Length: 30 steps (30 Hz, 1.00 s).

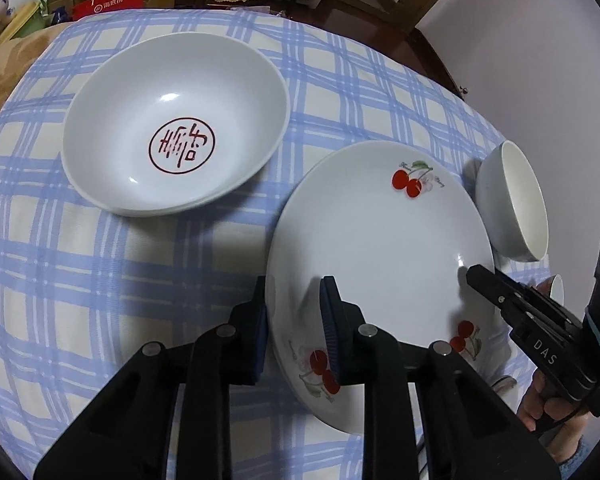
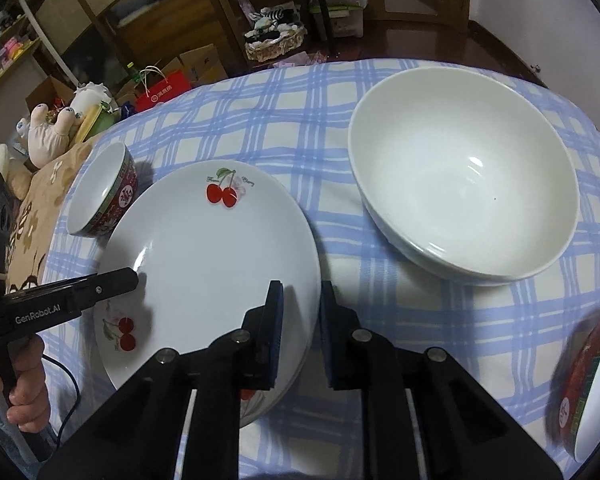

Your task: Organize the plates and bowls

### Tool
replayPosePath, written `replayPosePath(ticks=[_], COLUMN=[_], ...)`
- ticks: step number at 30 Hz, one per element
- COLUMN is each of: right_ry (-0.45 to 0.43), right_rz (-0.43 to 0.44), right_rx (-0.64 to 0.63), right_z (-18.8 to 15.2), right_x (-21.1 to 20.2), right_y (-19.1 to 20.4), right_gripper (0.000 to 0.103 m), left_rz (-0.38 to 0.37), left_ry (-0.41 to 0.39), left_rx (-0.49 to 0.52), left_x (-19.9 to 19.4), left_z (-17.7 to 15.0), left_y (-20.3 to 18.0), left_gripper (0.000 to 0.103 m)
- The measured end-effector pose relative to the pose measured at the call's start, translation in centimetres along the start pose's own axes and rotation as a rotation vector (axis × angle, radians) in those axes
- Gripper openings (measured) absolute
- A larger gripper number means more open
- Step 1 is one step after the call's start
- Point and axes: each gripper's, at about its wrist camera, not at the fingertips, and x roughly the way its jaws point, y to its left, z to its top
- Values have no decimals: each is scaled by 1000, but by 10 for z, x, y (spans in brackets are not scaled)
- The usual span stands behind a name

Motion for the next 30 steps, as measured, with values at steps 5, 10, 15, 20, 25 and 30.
replayPosePath(ticks=[5, 10, 15, 20, 25, 30], right_ry=[-4, -28, -53, -53, -63, -85], right_rz=[-9, -3, -16, -15, -7, -3], right_rx=[-7, 0, -1, 8, 19, 35], right_z=[-3, -6, -10, -19, -30, -41], right_x=[-5, -15, -26, -36, -50, -67], right_y=[5, 4, 4, 1, -2, -5], right_gripper=[18, 18, 17, 14, 14, 13], left_rz=[6, -18, -16, -21, -45, -58], left_ry=[7, -4, -5, -19, -37, -54], left_rx=[-13, -14, 3, 27, 49, 78], left_x=[-3, -11, -16, -27, -46, -62], left_z=[-1, -1, -7, -12, -21, -34], left_y=[0, -3, -7, -13, -20, -29], left_gripper=[23, 23, 23, 23, 23, 23])
